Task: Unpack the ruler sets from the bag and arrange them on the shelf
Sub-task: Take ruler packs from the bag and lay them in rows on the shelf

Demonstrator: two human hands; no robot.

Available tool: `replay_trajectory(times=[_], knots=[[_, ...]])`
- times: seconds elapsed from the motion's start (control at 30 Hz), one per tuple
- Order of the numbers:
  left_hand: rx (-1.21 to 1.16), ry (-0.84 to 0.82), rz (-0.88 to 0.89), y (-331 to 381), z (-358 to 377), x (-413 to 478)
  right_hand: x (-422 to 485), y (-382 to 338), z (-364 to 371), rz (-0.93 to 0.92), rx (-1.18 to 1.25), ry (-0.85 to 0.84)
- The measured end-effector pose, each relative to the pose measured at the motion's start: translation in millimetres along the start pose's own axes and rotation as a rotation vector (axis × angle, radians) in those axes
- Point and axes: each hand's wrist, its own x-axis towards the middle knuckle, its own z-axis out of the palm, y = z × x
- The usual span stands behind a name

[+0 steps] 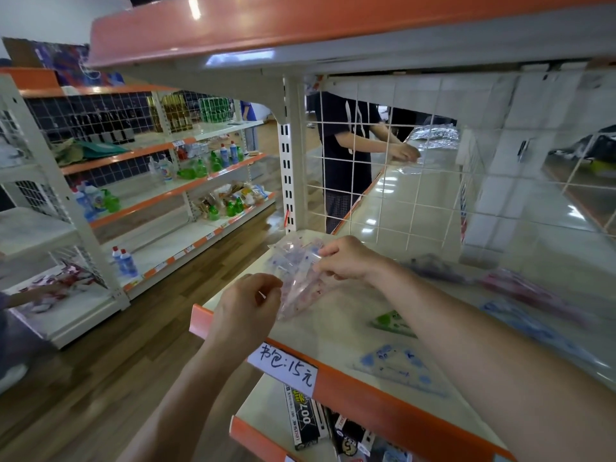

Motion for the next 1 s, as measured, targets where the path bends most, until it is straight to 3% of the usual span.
replay_trajectory(times=[0.23,0.57,0.7,0.87,1.0], knots=[[-0.066,-0.031,-0.036,7,-2,0,-9,-4,-28,0.058,0.308,-0.019],[-0.472,-0.038,-0.259,25,-14,-3,-18,-34,0,-0.091,0.258,-0.144],[-0.458,0.031,-0.297,13,-26,-2,5,-25,9,-0.154,-0.195,0.089],[-0.428,0.029,-0.272,2,-35,-3,23,-27,37,-0.133,-0.600,0.063],[-0.419,0.034,-0.262,-4,-41,-3,40,-33,56,-0.082,-0.737,0.113]])
